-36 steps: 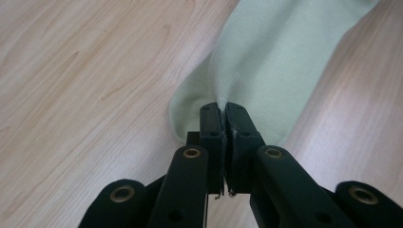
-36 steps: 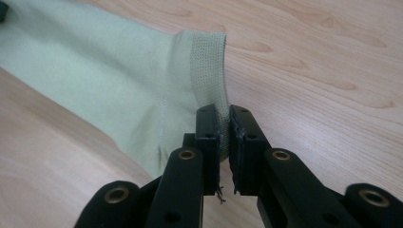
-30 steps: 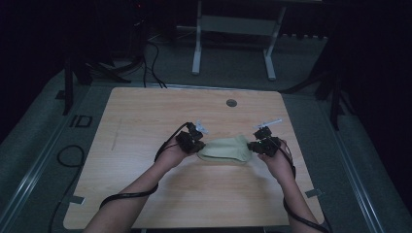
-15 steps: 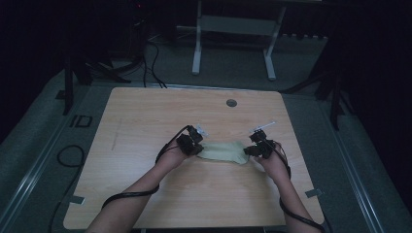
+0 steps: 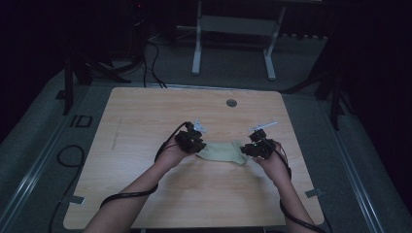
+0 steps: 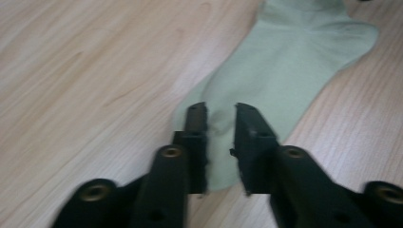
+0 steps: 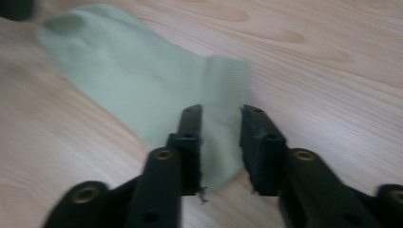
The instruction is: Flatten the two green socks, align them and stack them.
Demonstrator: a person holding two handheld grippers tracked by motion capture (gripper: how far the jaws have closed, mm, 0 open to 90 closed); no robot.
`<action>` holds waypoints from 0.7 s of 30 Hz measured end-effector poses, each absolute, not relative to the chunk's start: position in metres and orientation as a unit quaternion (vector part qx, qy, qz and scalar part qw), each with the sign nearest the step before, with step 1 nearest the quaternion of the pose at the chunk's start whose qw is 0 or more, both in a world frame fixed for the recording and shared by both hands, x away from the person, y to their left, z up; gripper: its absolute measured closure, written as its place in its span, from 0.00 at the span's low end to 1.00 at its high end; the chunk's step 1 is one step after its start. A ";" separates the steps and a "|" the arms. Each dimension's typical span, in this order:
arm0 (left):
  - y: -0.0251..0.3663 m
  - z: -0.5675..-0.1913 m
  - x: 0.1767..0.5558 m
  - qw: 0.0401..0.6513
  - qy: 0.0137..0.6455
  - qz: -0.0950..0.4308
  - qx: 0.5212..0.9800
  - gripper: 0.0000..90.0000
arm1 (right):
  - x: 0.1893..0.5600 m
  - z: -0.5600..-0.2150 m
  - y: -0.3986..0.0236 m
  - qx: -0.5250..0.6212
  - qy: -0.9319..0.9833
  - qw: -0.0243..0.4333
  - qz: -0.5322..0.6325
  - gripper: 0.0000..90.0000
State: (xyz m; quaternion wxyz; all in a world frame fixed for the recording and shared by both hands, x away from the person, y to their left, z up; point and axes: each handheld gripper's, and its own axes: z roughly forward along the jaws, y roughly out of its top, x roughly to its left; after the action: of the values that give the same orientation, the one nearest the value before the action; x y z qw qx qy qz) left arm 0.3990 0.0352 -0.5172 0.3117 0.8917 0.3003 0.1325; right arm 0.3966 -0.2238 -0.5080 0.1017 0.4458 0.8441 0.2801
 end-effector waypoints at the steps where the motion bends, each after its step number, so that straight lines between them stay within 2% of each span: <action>1: 0.032 -0.521 0.398 0.311 0.298 0.132 0.893 0.90 | 0.395 -0.511 -0.220 0.436 0.849 0.099 0.280 0.86; 2: 0.030 -0.525 0.399 0.309 0.296 0.127 0.895 0.91 | 0.393 -0.515 -0.217 0.430 0.853 0.094 0.279 0.89; 8: 0.025 -0.538 0.401 0.291 0.297 0.124 0.901 0.91 | 0.390 -0.538 -0.209 0.422 0.863 0.069 0.267 0.89; 11: 0.027 -0.548 0.399 0.287 0.290 0.129 0.904 0.91 | 0.390 -0.540 -0.212 0.408 0.867 0.056 0.280 0.83; 21: 0.041 -0.549 0.387 0.288 0.294 0.123 0.903 0.90 | 0.394 -0.543 -0.197 0.371 0.884 0.081 0.274 0.82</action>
State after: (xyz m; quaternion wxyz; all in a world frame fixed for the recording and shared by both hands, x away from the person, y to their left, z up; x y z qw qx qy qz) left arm 0.3868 0.0410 -0.5489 0.2877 0.9031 0.2941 0.1229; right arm 0.3944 -0.1972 -0.5426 0.0810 0.3712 0.8836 0.2736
